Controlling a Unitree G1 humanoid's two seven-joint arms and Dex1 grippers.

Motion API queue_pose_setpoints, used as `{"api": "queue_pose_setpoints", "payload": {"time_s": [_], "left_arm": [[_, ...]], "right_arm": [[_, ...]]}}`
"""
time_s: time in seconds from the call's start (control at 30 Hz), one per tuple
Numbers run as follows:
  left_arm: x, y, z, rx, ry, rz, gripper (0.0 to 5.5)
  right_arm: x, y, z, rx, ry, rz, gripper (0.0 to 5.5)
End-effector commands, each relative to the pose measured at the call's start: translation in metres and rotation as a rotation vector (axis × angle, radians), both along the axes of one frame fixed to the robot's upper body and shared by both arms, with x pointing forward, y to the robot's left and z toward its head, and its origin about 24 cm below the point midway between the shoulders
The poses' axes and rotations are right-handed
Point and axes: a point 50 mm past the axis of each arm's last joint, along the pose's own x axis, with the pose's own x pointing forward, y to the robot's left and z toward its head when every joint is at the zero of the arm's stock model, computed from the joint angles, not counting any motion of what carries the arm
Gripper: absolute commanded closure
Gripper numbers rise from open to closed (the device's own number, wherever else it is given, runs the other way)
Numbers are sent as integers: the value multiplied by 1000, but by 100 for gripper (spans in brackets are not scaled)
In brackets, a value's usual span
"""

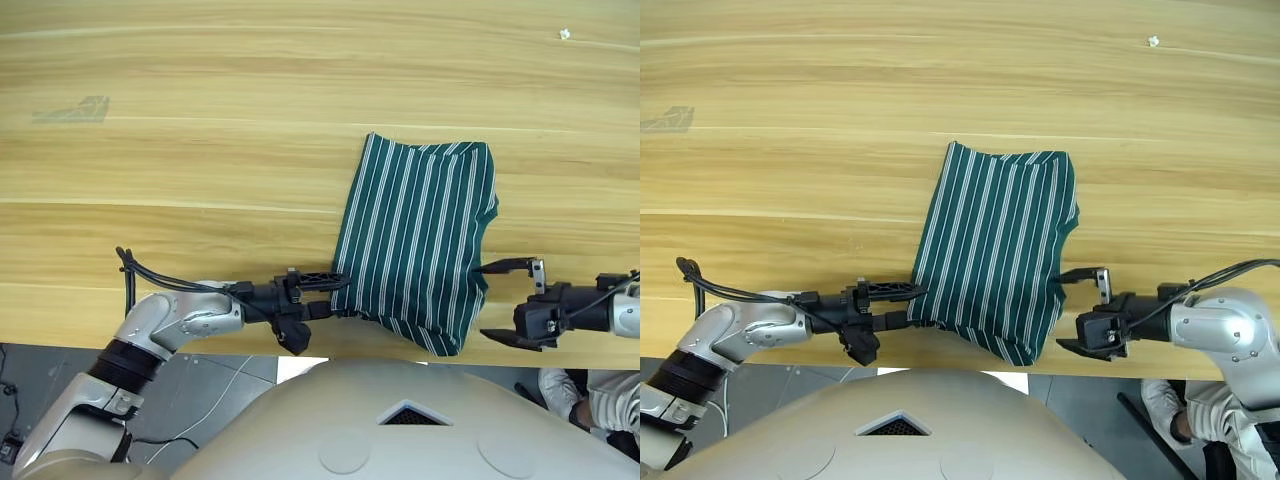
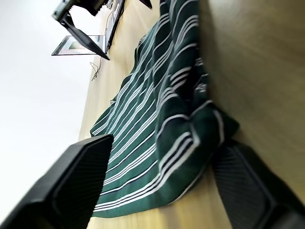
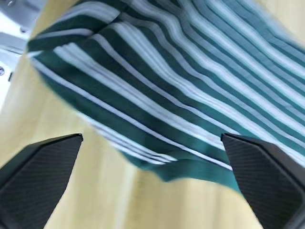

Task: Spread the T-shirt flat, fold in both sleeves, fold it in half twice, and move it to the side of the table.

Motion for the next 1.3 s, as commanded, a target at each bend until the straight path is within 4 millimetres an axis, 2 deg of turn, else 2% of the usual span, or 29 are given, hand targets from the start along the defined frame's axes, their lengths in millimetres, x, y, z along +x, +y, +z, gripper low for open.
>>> {"api": "queue_pose_setpoints", "payload": {"time_s": [0.03,0.2,0.3,0.47,0.6,0.73,0.9,1.07,1.3], "left_arm": [[-25,19,-28,258,122,-52,272],[-26,19,-29,261,134,-33,364],[-25,18,-29,256,136,-27,408],[-22,16,-29,243,136,-16,450],[-20,12,-29,218,137,2,489],[-15,13,-24,185,158,42,528],[-7,7,-14,69,287,182,542],[6,5,-5,-21,433,305,542],[9,5,-4,-18,499,334,544]], "right_arm": [[-9,4,-7,11,14,22,10],[-14,-4,-14,-40,16,31,10],[-9,-5,-29,-68,-99,67,10],[-4,0,-49,-5,-197,89,10],[-6,7,-64,57,-206,126,10],[-17,6,-76,80,-156,135,10],[-25,4,-84,91,-107,159,10],[-27,10,-78,175,-71,206,10],[-27,22,-76,260,-32,271,10]]}}
